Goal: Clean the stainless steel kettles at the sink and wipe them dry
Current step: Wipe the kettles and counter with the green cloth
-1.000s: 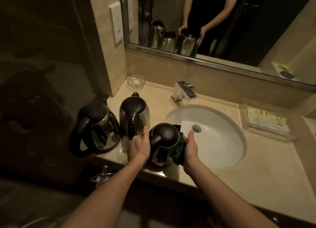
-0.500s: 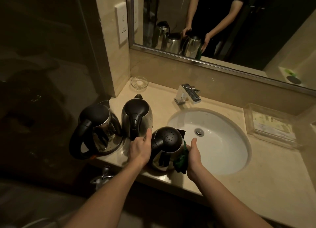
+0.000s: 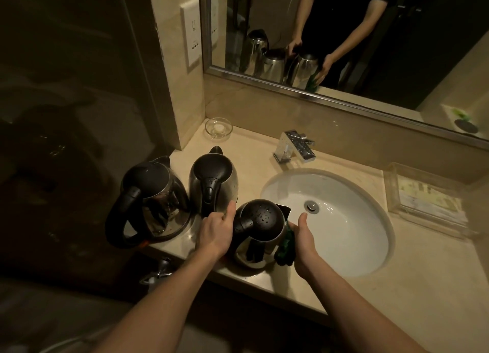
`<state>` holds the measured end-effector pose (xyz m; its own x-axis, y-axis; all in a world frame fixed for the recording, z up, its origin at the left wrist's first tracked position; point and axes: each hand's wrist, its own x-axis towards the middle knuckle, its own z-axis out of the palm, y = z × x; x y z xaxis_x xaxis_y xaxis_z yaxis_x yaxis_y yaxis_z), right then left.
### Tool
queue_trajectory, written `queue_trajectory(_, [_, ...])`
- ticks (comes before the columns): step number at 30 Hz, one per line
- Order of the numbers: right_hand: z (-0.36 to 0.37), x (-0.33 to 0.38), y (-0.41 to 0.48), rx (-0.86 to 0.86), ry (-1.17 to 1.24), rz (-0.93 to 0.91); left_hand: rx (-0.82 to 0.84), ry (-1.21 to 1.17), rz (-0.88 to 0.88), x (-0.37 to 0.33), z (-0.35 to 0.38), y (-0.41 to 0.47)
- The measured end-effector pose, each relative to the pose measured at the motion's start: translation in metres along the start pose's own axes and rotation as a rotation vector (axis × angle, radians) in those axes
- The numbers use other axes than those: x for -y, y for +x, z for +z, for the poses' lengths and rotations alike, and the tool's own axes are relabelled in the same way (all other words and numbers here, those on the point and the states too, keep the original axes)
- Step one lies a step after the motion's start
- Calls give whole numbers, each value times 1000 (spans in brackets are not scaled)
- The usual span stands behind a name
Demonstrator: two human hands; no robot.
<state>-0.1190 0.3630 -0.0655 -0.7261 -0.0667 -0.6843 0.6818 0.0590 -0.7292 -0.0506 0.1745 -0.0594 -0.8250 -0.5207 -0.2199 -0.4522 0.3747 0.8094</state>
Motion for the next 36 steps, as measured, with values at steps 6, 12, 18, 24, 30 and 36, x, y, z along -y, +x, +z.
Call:
queue_trajectory(6, [-12,8,9,93,45,12,21,11,25,-2,-3,1])
queue_trajectory(12, [-17,26,23,146,32,-115,43,26,35,-2,-6,3])
queue_trajectory(18, [-18,26,39,233,-136,-79,39,22,43,-2,-6,4])
queue_trajectory(24, [-19,26,47,301,-136,-20,-88,14,49,0,-1,-3])
queue_trajectory(30, [-17,53,47,428,-179,-99,-139,16,48,-1,0,-8])
queue_trajectory(36, [-13,59,60,549,-292,-98,-162,27,37,-1,1,-7])
